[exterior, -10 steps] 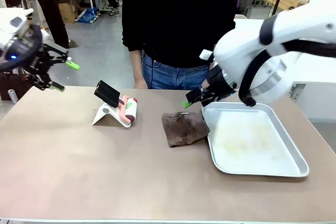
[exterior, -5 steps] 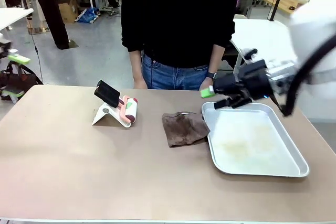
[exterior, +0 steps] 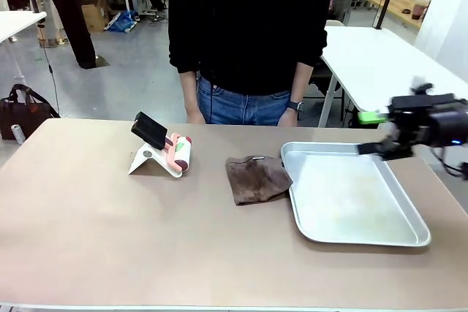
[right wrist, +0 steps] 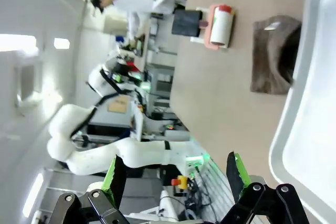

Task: Clean the surface of the table.
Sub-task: Return the Lint Roller and towel to their original positions.

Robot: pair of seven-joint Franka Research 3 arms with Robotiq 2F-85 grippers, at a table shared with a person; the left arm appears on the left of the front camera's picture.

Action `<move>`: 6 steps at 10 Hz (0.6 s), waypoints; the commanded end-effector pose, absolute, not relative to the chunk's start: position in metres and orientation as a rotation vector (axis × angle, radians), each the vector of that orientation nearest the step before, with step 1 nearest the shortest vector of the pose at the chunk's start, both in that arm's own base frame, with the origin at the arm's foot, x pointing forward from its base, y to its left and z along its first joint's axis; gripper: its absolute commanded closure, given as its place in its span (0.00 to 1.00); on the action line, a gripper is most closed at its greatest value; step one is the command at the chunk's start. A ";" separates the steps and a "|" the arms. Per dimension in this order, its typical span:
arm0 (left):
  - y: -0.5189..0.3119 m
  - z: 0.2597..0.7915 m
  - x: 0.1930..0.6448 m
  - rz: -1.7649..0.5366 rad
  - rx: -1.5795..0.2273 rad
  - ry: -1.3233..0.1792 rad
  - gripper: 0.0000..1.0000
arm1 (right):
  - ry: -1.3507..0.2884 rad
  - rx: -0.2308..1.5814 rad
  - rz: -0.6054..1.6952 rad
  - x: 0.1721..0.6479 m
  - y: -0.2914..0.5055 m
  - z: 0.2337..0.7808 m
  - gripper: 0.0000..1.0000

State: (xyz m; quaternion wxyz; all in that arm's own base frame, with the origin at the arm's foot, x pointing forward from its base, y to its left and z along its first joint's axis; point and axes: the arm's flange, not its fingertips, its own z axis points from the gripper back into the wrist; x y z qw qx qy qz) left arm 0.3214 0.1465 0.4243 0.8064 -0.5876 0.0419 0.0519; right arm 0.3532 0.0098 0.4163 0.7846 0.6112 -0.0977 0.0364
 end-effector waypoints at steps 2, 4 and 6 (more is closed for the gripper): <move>0.156 0.413 0.322 0.070 -1.336 0.056 0.00 | -0.122 1.377 0.008 0.287 -0.059 0.375 0.00; 0.162 0.406 0.335 0.117 -1.365 0.047 0.00 | -0.110 1.424 0.002 0.282 -0.100 0.359 0.00; 0.167 0.402 0.343 0.117 -1.375 0.056 0.00 | -0.107 1.465 -0.005 0.281 -0.108 0.346 0.00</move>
